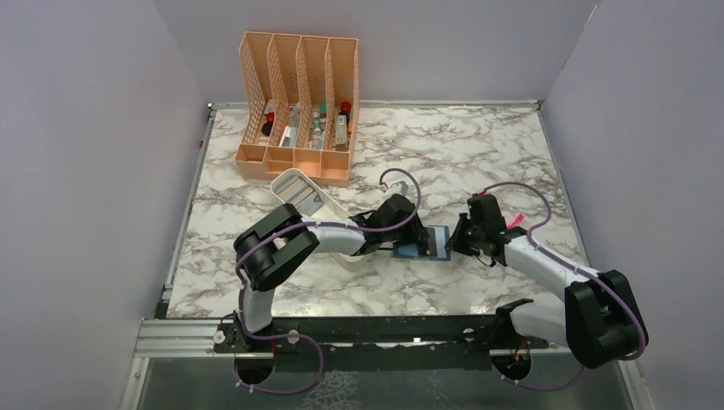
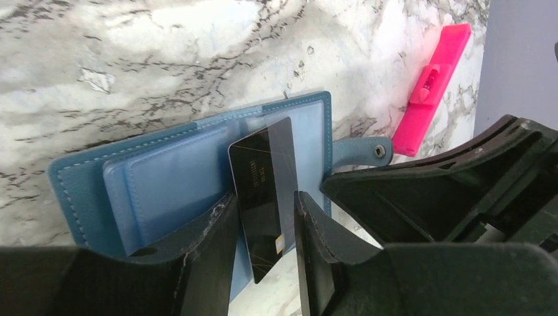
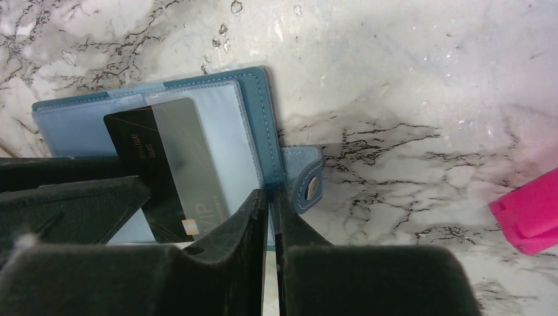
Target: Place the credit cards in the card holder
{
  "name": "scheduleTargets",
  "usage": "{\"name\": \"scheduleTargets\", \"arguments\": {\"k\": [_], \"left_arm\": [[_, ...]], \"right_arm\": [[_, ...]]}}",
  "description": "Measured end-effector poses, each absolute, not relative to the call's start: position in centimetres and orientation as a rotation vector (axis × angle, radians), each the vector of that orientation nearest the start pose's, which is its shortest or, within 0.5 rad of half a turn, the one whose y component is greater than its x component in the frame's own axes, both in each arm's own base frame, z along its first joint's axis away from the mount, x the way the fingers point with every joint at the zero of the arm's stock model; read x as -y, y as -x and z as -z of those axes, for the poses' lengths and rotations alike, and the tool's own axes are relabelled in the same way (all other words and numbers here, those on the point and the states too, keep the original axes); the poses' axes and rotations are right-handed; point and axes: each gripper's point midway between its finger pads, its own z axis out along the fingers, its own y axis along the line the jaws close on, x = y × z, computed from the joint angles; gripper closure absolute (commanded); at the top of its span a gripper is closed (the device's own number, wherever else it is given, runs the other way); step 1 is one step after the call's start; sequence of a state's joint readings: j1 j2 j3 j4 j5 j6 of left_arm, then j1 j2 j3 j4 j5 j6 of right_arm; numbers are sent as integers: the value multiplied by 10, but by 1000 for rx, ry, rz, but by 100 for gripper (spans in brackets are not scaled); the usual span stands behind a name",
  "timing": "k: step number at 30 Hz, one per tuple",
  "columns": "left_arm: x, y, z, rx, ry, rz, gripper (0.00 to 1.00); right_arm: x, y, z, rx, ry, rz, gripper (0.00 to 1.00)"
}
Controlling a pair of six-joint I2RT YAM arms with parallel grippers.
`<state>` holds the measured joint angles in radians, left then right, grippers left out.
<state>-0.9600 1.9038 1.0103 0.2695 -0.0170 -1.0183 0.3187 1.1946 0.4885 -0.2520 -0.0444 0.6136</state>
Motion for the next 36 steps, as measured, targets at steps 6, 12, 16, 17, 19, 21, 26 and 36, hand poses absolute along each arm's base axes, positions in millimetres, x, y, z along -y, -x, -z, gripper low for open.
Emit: {"name": "scheduleTargets", "arguments": {"k": [6,12,16,17,19,21,26,36], "left_arm": [[435,-253,-49,-2420,45,1024,60],[441,-254,-45,-2429,25,1010,60],[444,-255,-44,-2429,-3,992,61],[445,-255,-45,-2427,-17,988,60],[447,-257,-47,-2419,-41,979,60],[450,-259,-48,-2410,-63,973,60],[452,-260,-49,-2397,-107,957,60],[450,-259,-43,-2405,-129,926,60]], "right_arm": [[-115,-238,-22,-2562,-364,-441,86],[-117,-238,-22,-2560,-369,-455,86],[-118,-238,-23,-2560,-368,-463,86],[-118,-238,-23,-2560,-367,-464,86],[-118,-238,-23,-2560,-367,-464,86],[-118,-238,-23,-2560,-367,-464,86],[-118,-238,-23,-2561,-367,-464,86],[-105,-241,-35,-2521,-393,-377,86]]}}
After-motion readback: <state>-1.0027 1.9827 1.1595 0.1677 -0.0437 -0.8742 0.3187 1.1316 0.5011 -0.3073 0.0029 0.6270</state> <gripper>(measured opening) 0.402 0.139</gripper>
